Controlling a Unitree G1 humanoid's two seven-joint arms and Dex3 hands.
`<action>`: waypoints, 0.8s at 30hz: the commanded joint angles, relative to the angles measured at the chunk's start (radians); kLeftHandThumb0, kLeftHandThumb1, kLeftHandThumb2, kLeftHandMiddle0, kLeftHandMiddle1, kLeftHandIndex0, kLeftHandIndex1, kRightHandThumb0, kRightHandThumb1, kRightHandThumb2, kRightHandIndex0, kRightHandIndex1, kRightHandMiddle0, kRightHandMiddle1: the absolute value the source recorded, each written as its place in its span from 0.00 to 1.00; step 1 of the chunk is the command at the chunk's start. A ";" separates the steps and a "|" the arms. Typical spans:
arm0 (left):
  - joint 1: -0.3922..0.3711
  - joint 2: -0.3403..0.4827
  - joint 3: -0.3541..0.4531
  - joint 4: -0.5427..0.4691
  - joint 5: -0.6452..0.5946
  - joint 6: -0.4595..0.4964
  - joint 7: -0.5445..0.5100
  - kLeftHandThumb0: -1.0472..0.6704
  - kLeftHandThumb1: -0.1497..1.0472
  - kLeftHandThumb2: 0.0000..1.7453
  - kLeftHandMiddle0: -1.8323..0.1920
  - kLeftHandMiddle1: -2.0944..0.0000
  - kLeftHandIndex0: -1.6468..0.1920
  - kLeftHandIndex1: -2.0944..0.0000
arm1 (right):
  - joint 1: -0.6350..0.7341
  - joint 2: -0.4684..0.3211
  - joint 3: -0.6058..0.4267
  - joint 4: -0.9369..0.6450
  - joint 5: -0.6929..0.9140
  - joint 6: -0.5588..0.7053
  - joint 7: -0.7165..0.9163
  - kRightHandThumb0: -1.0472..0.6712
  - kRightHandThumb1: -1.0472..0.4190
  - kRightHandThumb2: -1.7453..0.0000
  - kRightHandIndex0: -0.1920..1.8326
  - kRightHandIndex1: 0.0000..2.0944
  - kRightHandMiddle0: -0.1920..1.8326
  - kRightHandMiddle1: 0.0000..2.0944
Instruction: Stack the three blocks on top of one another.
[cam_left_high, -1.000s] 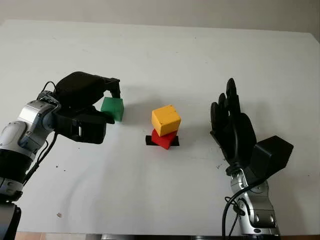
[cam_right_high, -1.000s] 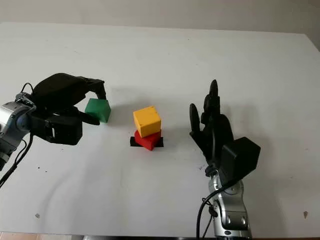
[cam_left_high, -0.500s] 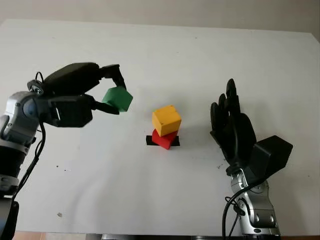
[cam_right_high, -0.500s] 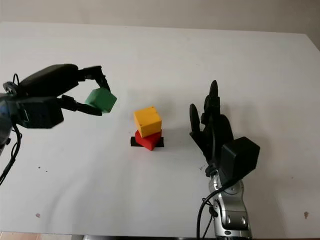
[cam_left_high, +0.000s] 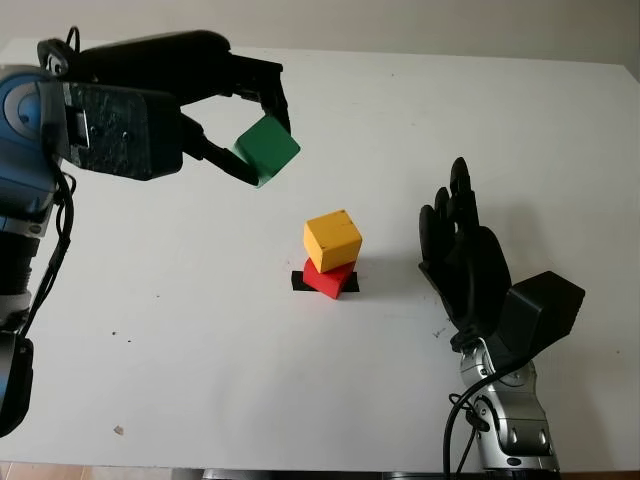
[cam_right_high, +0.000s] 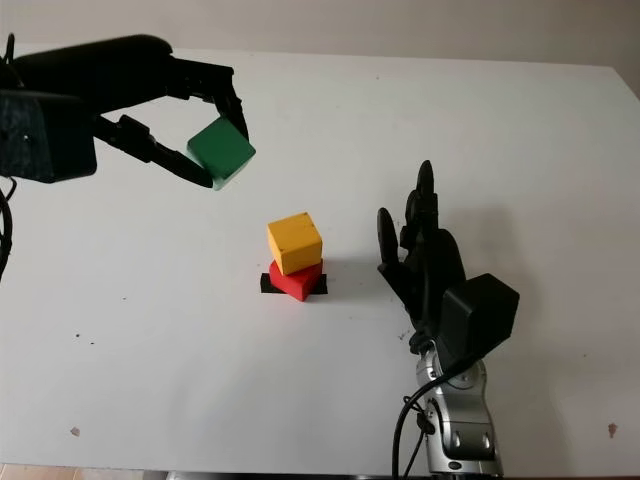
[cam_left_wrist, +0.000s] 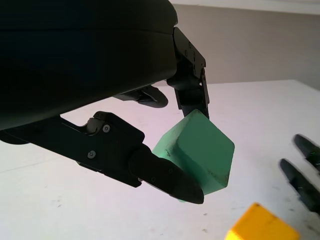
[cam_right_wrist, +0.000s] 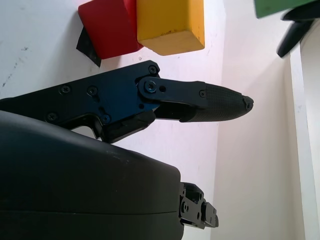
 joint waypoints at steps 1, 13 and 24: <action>-0.036 -0.021 -0.002 -0.034 -0.017 0.006 -0.005 0.38 0.92 0.03 0.67 0.97 0.59 0.47 | -0.001 -0.001 0.003 -0.001 -0.001 0.000 0.000 0.18 0.00 0.71 0.00 0.00 0.00 0.00; 0.083 -0.163 0.023 -0.065 -0.217 0.210 -0.017 0.37 0.95 0.03 0.78 0.99 0.65 0.36 | 0.000 0.005 0.000 0.000 0.007 -0.006 -0.007 0.19 0.00 0.71 0.00 0.00 0.00 0.00; 0.148 -0.192 -0.001 0.009 -0.214 0.197 -0.017 0.29 0.96 0.03 0.81 0.98 0.65 0.33 | -0.010 0.003 0.002 0.010 0.000 -0.021 -0.008 0.20 0.00 0.71 0.00 0.00 0.00 0.00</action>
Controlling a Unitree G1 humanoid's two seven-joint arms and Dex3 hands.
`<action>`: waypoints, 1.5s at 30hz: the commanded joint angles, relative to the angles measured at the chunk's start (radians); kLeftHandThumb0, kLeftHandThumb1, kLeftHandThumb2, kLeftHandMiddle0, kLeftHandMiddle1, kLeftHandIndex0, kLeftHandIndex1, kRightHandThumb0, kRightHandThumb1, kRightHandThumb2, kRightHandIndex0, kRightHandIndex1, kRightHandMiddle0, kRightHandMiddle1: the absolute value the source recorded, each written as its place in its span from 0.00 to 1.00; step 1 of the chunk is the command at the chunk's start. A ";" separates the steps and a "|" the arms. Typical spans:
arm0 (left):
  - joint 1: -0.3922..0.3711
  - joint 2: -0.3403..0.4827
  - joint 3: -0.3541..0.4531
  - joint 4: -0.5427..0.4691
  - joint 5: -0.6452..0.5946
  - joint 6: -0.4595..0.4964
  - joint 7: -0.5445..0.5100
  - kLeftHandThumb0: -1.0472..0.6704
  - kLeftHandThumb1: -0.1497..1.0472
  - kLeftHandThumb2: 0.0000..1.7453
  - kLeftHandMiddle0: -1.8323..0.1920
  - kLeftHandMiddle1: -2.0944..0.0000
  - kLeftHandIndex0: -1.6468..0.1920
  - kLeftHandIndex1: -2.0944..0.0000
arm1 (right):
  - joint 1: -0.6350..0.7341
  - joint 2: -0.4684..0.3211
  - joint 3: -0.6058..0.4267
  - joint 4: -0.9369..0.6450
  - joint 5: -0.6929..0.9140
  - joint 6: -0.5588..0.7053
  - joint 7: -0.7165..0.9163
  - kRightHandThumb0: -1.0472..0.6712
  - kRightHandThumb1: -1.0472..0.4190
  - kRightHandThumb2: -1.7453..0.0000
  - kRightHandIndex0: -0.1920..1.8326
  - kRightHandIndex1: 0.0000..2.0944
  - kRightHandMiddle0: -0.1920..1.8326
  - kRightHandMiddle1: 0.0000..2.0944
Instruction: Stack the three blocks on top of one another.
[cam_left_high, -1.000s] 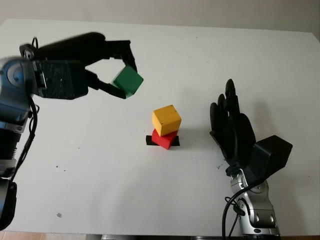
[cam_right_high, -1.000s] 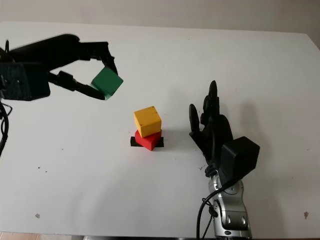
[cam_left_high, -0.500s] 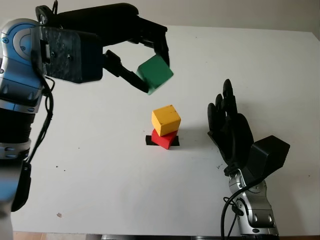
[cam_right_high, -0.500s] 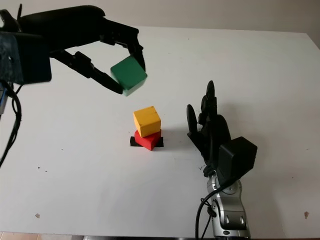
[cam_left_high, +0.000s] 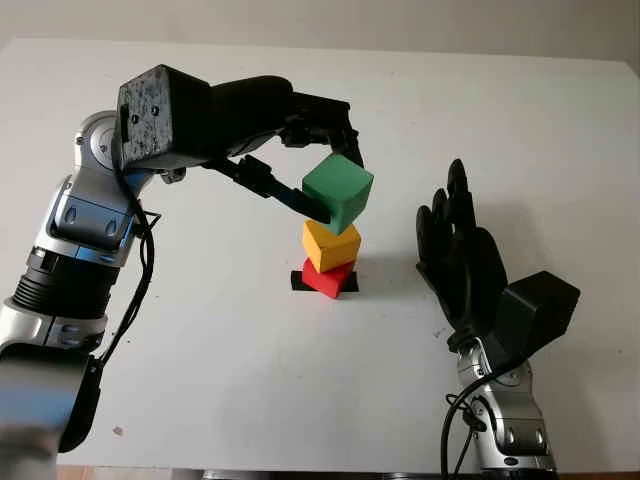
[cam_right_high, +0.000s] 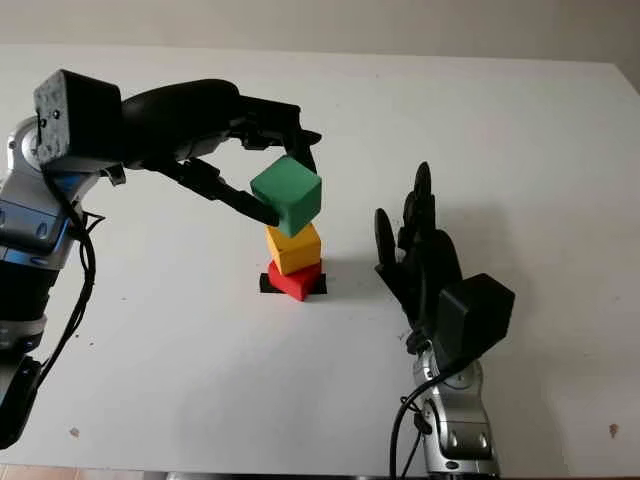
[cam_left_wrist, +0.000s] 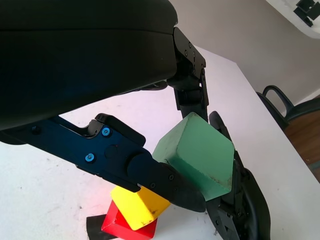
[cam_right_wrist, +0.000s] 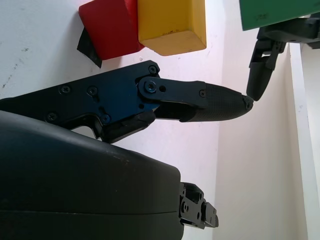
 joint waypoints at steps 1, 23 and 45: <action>0.016 -0.009 -0.008 0.012 0.007 -0.029 0.005 0.29 0.96 0.03 0.81 0.98 0.65 0.34 | -0.006 -0.002 -0.001 0.002 0.002 -0.015 0.001 0.20 0.00 0.71 0.00 0.00 0.00 0.00; 0.023 -0.009 -0.039 0.060 0.081 -0.063 0.020 0.33 0.96 0.03 0.84 0.98 0.68 0.33 | 0.003 -0.001 -0.003 -0.009 0.007 -0.008 0.001 0.20 0.00 0.72 0.00 0.00 0.00 0.00; 0.053 0.012 -0.032 -0.052 0.050 0.002 -0.012 0.28 0.91 0.03 0.94 0.98 0.81 0.88 | 0.006 -0.009 -0.002 -0.003 0.000 -0.016 0.012 0.20 0.00 0.71 0.00 0.00 0.00 0.00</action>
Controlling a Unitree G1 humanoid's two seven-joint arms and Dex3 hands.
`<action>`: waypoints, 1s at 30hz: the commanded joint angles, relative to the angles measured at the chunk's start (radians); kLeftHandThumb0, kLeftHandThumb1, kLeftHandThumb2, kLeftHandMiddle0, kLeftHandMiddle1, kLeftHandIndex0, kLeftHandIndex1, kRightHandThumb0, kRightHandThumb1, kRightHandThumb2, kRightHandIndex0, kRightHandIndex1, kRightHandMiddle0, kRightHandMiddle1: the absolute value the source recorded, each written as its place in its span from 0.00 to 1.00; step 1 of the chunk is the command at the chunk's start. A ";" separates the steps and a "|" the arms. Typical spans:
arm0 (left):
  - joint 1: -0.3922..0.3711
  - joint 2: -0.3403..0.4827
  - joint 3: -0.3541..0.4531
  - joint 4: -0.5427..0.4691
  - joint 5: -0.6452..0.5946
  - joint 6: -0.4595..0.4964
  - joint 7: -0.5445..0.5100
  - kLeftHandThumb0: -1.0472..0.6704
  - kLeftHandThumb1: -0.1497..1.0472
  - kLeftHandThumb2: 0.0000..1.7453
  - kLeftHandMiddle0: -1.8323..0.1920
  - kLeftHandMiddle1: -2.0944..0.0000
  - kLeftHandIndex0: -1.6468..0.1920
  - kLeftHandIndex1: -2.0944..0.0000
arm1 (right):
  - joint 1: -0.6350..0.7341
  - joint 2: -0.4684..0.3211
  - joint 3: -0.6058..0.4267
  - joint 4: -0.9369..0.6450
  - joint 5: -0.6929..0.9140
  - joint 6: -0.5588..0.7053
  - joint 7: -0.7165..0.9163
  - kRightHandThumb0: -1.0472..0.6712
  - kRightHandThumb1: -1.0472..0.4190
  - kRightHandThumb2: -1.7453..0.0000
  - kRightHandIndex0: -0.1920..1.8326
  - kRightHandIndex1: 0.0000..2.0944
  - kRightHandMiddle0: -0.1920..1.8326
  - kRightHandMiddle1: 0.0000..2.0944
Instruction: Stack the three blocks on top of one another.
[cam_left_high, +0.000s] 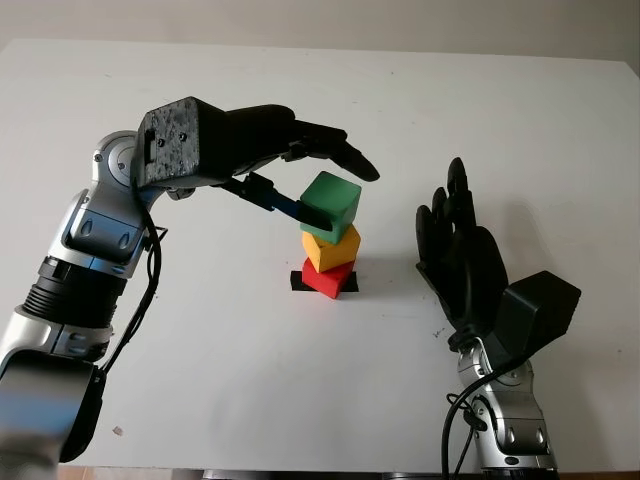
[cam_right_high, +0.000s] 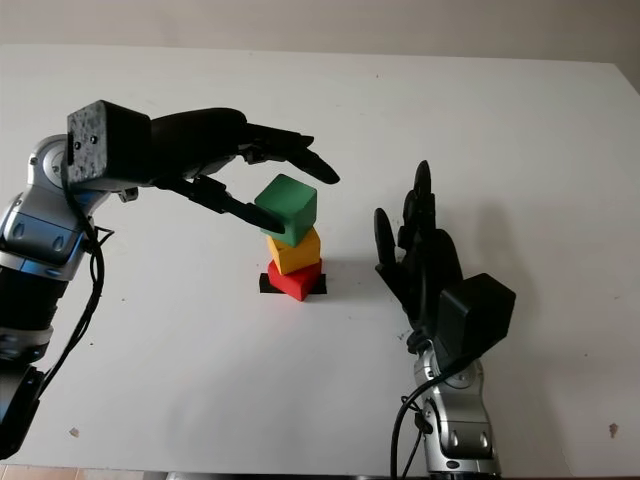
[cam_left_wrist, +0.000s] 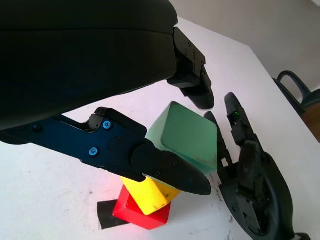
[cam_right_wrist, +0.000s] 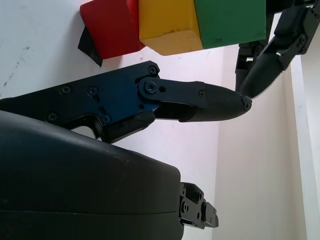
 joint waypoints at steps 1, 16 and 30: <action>0.011 0.016 0.001 -0.035 0.002 0.007 -0.011 0.28 0.90 0.03 0.95 0.98 0.82 0.90 | 0.006 -0.004 -0.002 -0.004 -0.002 -0.014 -0.003 0.20 0.00 0.71 0.00 0.00 0.00 0.00; 0.118 0.061 0.179 -0.129 -0.214 0.008 -0.025 0.17 0.92 0.04 1.00 1.00 1.00 1.00 | 0.008 -0.003 0.000 -0.007 0.000 -0.010 -0.001 0.20 0.00 0.71 0.00 0.00 0.00 0.00; 0.492 -0.146 0.486 -0.148 -0.329 -0.083 0.426 0.17 1.00 0.40 1.00 1.00 1.00 1.00 | 0.021 -0.007 0.002 -0.042 -0.018 0.025 -0.020 0.20 0.00 0.70 0.00 0.00 0.00 0.00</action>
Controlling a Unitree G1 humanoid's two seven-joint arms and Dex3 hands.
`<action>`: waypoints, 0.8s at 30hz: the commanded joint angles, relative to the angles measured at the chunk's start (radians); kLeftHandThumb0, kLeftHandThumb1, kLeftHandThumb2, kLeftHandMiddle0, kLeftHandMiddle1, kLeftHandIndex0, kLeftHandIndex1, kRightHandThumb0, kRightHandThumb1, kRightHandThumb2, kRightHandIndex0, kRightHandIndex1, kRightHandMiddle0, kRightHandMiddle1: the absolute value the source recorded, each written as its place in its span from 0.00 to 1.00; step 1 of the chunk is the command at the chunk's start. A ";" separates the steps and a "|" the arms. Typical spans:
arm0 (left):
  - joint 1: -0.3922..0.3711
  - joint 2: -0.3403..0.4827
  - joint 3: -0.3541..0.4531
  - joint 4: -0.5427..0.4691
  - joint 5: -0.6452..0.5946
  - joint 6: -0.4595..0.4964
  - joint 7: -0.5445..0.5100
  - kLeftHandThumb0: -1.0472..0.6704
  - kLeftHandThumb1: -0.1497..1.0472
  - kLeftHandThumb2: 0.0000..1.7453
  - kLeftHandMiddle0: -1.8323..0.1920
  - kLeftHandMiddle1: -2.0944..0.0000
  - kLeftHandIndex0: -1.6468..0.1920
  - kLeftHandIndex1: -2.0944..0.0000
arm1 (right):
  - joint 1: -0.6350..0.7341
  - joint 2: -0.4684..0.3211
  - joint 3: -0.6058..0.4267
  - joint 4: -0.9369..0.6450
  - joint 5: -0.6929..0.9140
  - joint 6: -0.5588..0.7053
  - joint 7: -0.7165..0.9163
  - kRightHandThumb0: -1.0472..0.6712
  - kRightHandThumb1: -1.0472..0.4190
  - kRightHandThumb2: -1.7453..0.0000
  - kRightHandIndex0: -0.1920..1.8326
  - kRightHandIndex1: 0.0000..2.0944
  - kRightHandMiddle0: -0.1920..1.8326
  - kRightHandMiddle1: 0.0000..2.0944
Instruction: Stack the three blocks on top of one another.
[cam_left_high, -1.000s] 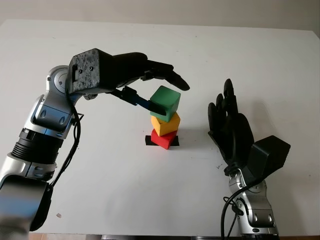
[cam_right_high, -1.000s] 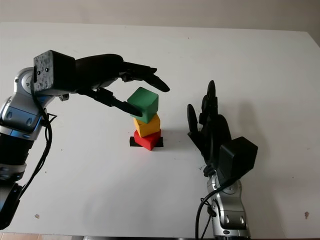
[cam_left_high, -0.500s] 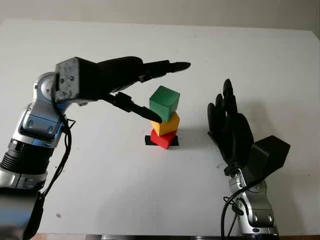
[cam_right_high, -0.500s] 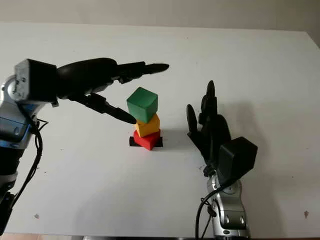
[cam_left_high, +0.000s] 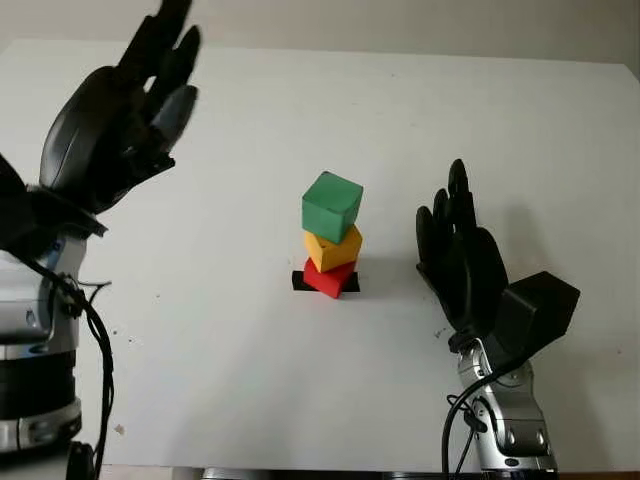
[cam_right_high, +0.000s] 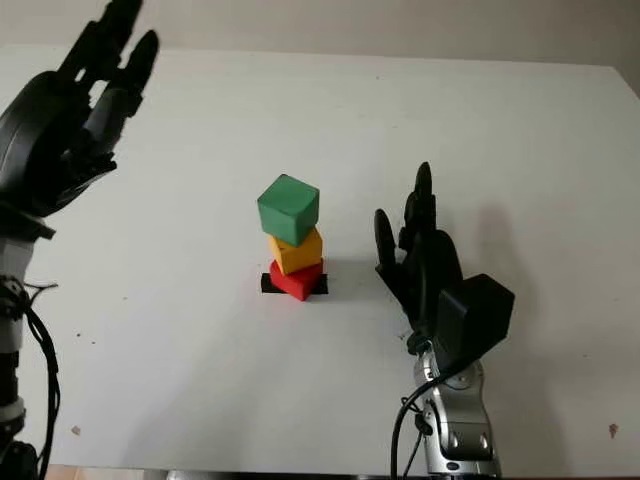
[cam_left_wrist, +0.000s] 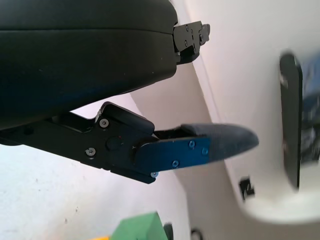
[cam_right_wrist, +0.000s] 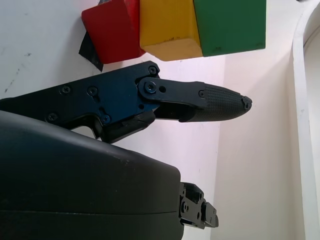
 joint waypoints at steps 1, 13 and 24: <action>0.072 -0.026 0.009 0.029 0.011 -0.045 0.014 0.17 1.00 0.40 1.00 1.00 1.00 1.00 | 0.013 -0.007 -0.004 -0.023 0.001 0.001 -0.001 0.20 0.00 0.70 0.00 0.00 0.00 0.00; 0.287 -0.133 -0.058 0.130 0.075 -0.277 0.063 0.18 1.00 0.41 1.00 1.00 1.00 1.00 | 0.016 -0.006 -0.012 -0.019 0.014 -0.005 0.004 0.19 0.00 0.71 0.00 0.00 0.00 0.00; 0.348 -0.226 -0.088 0.044 0.046 -0.266 0.134 0.17 1.00 0.41 1.00 1.00 1.00 1.00 | 0.020 0.003 -0.013 -0.008 0.020 -0.034 -0.001 0.20 0.00 0.72 0.00 0.00 0.00 0.00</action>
